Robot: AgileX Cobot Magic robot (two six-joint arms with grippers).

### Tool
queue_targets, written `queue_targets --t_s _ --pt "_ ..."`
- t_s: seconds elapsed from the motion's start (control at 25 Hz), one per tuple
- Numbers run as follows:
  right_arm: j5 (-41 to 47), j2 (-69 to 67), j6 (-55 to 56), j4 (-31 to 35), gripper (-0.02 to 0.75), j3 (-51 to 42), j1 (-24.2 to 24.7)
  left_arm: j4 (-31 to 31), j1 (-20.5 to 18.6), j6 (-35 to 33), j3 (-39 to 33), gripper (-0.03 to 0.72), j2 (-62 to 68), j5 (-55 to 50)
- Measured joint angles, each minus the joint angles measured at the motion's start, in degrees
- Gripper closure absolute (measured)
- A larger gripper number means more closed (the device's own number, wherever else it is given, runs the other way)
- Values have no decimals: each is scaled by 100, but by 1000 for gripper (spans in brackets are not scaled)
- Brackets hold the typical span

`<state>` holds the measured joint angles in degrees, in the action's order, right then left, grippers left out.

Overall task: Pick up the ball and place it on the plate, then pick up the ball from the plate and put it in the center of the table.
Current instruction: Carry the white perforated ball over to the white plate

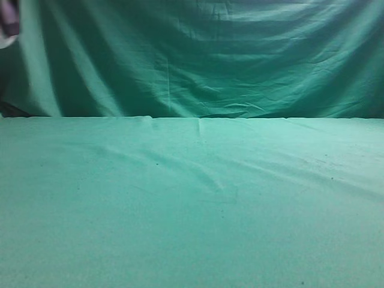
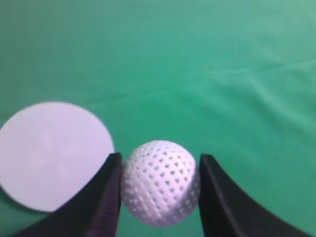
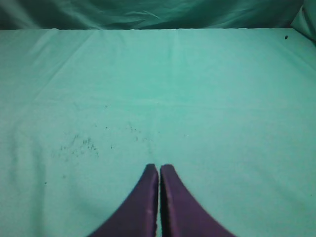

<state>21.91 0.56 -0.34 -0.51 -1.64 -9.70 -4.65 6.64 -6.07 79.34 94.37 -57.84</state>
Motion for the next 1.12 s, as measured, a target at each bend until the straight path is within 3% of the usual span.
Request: queue_targets --t_s 0.2,0.52,0.92,1.12 --pt "0 0 0 0 738 0 0 9 -860 119 -1030 386 -311 436" --pt "0 0 0 0 738 0 0 133 -1875 143 -1200 386 -79 741" --pt "0 0 0 0 738 0 0 43 -1961 55 -1204 386 415 1431" --pt "0 0 0 0 738 0 0 -525 -1961 -656 -1204 386 550 1548"
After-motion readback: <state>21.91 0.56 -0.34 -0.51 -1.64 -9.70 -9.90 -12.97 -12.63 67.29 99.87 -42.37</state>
